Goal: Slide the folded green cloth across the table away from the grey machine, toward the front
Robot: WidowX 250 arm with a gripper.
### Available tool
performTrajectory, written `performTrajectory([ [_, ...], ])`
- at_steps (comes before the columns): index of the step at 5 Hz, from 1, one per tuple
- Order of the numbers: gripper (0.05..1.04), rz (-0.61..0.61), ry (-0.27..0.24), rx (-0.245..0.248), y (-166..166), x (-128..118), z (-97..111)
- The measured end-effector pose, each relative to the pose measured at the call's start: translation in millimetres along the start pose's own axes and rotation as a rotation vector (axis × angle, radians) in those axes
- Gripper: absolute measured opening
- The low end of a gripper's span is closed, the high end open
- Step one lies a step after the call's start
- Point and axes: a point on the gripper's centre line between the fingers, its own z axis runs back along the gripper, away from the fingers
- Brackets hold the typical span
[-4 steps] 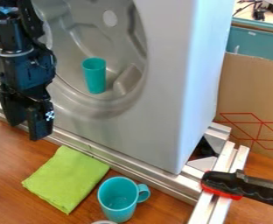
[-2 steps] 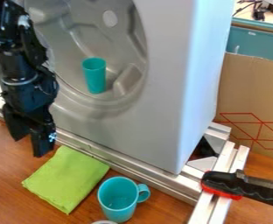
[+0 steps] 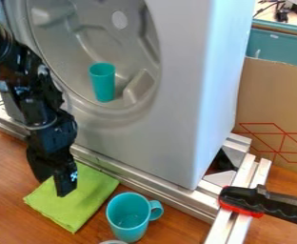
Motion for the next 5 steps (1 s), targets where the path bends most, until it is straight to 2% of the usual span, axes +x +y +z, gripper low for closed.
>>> performTrajectory([
  [1,1.0,0.024,-0.037,0.01,5,11,-10],
  [3,1.0,0.097,-0.034,0.037,12,11,-30],
  [4,1.0,0.126,-0.011,0.063,13,3,-34],
  [5,1.0,0.163,0.075,0.055,16,-13,-35],
])
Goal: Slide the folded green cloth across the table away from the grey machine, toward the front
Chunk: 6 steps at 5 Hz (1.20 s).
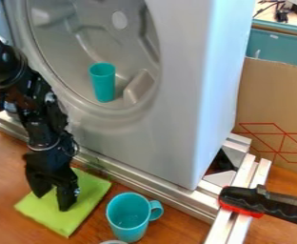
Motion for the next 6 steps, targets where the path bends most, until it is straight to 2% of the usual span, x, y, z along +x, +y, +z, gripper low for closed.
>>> performTrajectory([
  [1,1.0,-0.01,0.049,-0.037,23,-27,-5],
  [2,1.0,0.022,0.058,-0.075,13,-36,-6],
  [3,1.0,0.032,0.081,-0.081,1,-43,-7],
  [4,1.0,0.023,0.105,-0.077,-14,-39,-6],
  [5,1.0,0.016,0.158,-0.096,-38,-44,-4],
  [6,1.0,0.014,0.117,-0.08,-45,-41,21],
])
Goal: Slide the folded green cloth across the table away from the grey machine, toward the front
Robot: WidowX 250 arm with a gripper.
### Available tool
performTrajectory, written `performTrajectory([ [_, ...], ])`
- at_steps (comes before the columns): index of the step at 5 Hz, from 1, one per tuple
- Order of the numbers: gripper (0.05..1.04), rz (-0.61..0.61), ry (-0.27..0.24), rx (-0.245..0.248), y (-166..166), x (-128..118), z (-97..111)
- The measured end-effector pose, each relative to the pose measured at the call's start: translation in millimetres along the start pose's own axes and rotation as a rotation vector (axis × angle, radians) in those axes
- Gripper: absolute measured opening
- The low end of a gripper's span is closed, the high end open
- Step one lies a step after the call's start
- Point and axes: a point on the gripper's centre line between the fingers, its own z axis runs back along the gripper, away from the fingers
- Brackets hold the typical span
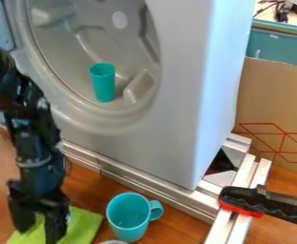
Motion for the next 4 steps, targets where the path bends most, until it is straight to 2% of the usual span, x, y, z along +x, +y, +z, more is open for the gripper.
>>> performTrajectory([
  [1,1.0,-0.033,-0.101,0.061,6,-8,41],
  [2,1.0,-0.035,-0.13,0.072,15,-24,64],
  [3,1.0,-0.077,-0.131,0.054,7,-31,89],
  [4,1.0,-0.127,-0.128,0.077,-8,-36,106],
])
